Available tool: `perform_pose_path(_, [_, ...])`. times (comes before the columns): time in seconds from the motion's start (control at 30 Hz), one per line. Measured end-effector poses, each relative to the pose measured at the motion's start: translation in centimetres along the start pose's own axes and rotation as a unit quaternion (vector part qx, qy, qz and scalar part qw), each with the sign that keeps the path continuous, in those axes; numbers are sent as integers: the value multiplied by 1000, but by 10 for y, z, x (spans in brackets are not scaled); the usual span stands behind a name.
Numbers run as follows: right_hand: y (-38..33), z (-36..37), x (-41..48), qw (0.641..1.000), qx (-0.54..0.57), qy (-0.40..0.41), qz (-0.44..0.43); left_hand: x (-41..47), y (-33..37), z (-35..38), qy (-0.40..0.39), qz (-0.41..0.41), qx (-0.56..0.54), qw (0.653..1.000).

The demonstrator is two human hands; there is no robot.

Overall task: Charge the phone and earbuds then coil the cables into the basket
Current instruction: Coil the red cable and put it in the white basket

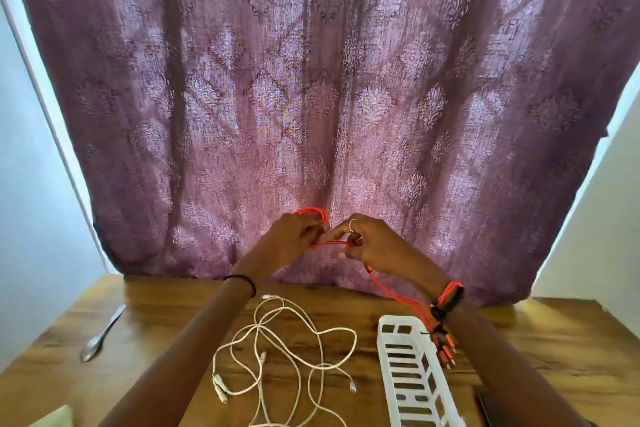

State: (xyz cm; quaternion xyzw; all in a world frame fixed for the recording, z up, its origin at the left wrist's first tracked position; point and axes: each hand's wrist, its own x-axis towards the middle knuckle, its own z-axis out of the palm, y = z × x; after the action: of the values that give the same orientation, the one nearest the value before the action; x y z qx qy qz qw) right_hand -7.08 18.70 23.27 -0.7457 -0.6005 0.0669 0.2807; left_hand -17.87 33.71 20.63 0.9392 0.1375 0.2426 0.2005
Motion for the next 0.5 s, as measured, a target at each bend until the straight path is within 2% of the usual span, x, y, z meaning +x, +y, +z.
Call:
perform_pose_path(0.1, [7,-4,4,998,-45,34,-9,-4,5,-1,-39,-12,-86,995])
perform_pose_path(0.3, [20,-3,9,987,-97,124,-41,-13,12,2,-104,-55,-281,953])
perform_pose_path(0.5, [27,2,5,964,-137,222,-53,-18,20,7,-108,-88,-449,882])
